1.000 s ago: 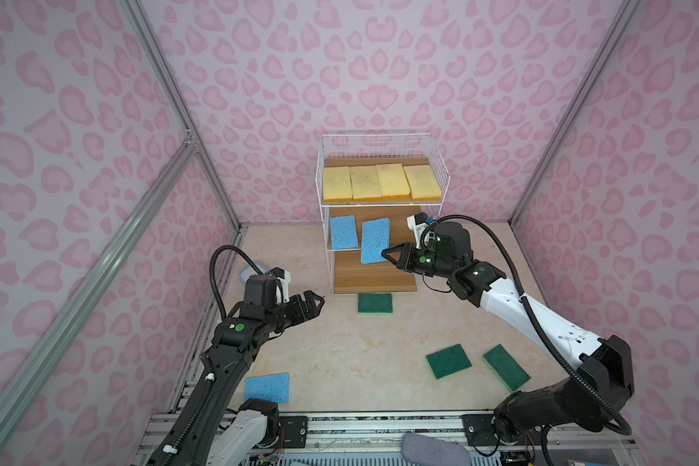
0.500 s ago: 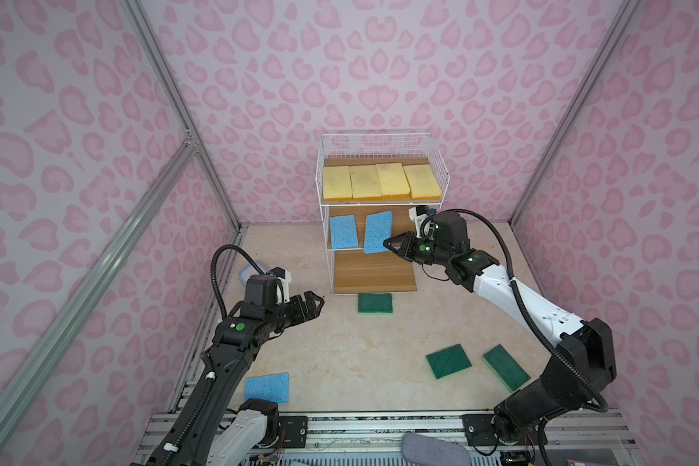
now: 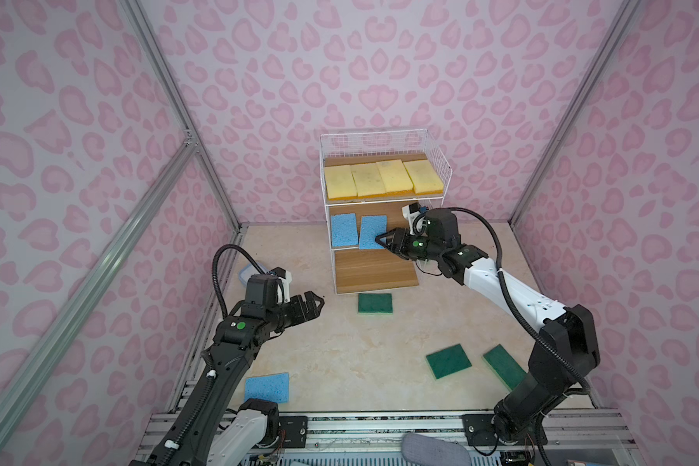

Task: Arrange cleaning sponges on a shelf
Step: Place the cleaning sponge at the shelf, then move the cleaning sponge to the shelf.

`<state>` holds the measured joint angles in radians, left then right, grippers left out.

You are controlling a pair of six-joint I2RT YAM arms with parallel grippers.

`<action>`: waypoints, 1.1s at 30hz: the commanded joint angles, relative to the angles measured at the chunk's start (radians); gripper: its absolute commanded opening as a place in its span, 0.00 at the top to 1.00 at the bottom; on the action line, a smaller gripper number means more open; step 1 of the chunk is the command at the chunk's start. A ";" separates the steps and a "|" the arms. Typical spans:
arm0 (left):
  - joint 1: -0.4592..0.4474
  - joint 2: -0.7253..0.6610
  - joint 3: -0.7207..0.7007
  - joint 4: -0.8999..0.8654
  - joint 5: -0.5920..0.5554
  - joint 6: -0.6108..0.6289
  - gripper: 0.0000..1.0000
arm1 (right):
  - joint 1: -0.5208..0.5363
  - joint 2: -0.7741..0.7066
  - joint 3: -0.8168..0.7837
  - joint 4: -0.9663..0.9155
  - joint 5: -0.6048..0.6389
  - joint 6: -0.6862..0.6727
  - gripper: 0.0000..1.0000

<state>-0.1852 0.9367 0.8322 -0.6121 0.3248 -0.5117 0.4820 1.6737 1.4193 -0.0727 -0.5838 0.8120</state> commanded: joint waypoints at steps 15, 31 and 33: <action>0.001 0.006 -0.001 0.010 0.003 0.010 0.03 | -0.002 -0.084 -0.054 -0.056 0.070 -0.056 0.03; 0.000 0.005 -0.010 0.022 0.011 0.013 0.03 | 0.034 -0.173 -0.269 0.153 0.041 0.050 0.98; 0.002 0.006 -0.008 0.024 0.014 0.013 0.03 | 0.040 -0.157 -0.251 0.159 0.041 0.057 1.00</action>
<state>-0.1852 0.9409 0.8284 -0.6109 0.3286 -0.5041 0.5163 1.4990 1.1549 0.0254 -0.5304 0.8471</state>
